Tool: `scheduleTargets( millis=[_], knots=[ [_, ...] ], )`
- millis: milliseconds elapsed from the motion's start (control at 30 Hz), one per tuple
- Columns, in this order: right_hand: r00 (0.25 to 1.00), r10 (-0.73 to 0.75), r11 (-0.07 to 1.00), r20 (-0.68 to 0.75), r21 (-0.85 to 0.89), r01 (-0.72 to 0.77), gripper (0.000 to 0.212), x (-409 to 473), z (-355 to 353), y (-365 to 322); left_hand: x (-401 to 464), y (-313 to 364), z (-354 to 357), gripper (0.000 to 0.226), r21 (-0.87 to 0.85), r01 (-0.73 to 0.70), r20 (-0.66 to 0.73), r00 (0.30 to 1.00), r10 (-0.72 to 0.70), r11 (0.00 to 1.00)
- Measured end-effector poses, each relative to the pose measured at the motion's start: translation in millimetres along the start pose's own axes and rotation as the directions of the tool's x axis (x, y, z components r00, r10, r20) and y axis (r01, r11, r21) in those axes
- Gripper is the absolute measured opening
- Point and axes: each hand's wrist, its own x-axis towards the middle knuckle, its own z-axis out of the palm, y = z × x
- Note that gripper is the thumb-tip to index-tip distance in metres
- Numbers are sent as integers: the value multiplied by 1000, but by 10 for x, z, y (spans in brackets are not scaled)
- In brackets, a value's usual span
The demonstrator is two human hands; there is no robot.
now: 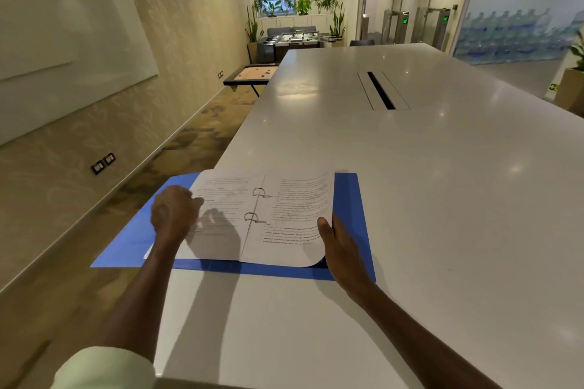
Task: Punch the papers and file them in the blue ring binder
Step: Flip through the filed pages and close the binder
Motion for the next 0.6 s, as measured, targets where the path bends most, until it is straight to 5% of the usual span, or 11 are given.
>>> scheduleTargets(
  millis=[200, 400, 600],
  knots=[
    [998, -22, 997, 63, -74, 26, 46, -36, 33, -62, -629, 778, 54, 22, -322, -163, 167, 960, 225, 933],
    [994, -12, 963, 109, -265, 40, 71, -42, 114, -43, -1039, 1228, 216, 27, -599, 75, 485, 826, 286, 797],
    [993, -13, 889, 120, -452, 67, 63, -73, 117, -114, -1159, 1254, 366, 14, -588, 101, 469, 851, 237, 803]
  ],
)
